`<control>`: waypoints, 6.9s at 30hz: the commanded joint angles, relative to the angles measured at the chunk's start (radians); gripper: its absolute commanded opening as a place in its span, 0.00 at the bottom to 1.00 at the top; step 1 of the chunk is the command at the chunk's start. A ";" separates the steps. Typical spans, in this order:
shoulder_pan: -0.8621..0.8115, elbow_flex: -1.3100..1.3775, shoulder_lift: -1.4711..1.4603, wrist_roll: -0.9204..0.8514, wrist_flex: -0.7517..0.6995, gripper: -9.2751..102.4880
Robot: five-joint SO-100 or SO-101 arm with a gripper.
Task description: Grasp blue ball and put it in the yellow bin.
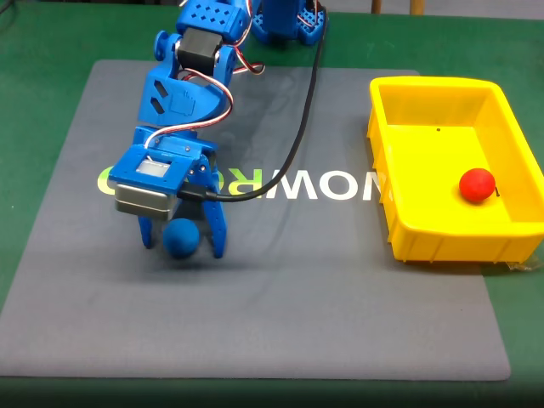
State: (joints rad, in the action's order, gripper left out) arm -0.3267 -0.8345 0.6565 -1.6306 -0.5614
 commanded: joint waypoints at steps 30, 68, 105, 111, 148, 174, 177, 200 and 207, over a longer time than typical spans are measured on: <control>0.178 -0.130 0.673 0.075 -0.166 0.09; 0.787 -0.603 1.058 0.117 -0.230 0.31; 0.545 -1.147 1.724 0.067 -0.528 0.15; 0.428 -1.526 2.051 -0.014 -0.554 0.08; 0.281 -2.264 2.671 0.031 -0.811 0.08; 0.258 -2.266 2.669 0.011 -0.815 0.09; 0.258 -2.266 2.669 0.011 -0.815 0.09; 0.256 -2.266 2.669 0.023 -0.815 0.09; 0.256 -2.266 2.669 0.026 -0.815 0.09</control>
State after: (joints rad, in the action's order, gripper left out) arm -0.0506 -3.0695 3.3134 -1.6122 -1.3668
